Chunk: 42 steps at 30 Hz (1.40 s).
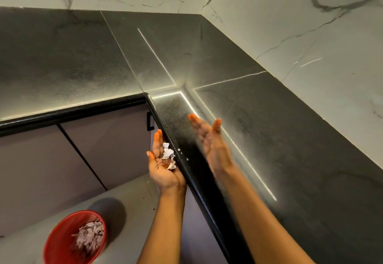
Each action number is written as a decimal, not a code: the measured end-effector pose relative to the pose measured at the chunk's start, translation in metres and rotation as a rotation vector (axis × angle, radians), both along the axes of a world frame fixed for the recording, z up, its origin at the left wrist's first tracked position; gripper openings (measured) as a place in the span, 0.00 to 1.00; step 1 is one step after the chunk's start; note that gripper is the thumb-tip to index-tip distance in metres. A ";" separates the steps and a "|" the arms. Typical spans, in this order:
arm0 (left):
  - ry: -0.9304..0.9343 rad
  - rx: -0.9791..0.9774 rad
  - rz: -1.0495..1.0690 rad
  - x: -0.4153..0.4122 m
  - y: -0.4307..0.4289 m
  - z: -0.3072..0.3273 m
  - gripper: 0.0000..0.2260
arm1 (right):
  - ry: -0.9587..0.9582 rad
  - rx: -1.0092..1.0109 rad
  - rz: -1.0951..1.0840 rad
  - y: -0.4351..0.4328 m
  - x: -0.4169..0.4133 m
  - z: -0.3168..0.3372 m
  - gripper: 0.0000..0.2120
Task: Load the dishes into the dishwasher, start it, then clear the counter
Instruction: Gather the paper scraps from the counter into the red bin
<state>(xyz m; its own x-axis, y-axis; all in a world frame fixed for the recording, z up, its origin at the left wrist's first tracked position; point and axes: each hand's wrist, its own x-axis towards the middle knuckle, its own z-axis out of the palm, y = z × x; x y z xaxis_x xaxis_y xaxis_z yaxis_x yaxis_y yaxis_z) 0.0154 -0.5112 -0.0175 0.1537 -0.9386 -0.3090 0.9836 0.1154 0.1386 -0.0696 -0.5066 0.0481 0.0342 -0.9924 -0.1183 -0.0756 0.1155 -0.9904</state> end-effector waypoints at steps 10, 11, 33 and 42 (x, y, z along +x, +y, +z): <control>-0.055 0.000 -0.017 -0.002 0.013 -0.006 0.25 | 1.267 -0.198 0.410 0.046 -0.048 -0.017 0.43; -0.066 0.003 -0.025 -0.002 0.017 -0.006 0.25 | 1.290 -0.222 0.432 0.049 -0.046 -0.019 0.42; -0.059 0.004 -0.002 -0.006 0.026 -0.003 0.25 | 1.184 -0.289 0.375 0.023 -0.028 -0.021 0.44; 0.101 0.075 -0.099 0.016 0.037 -0.005 0.27 | 0.056 0.052 0.105 0.040 0.007 -0.019 0.41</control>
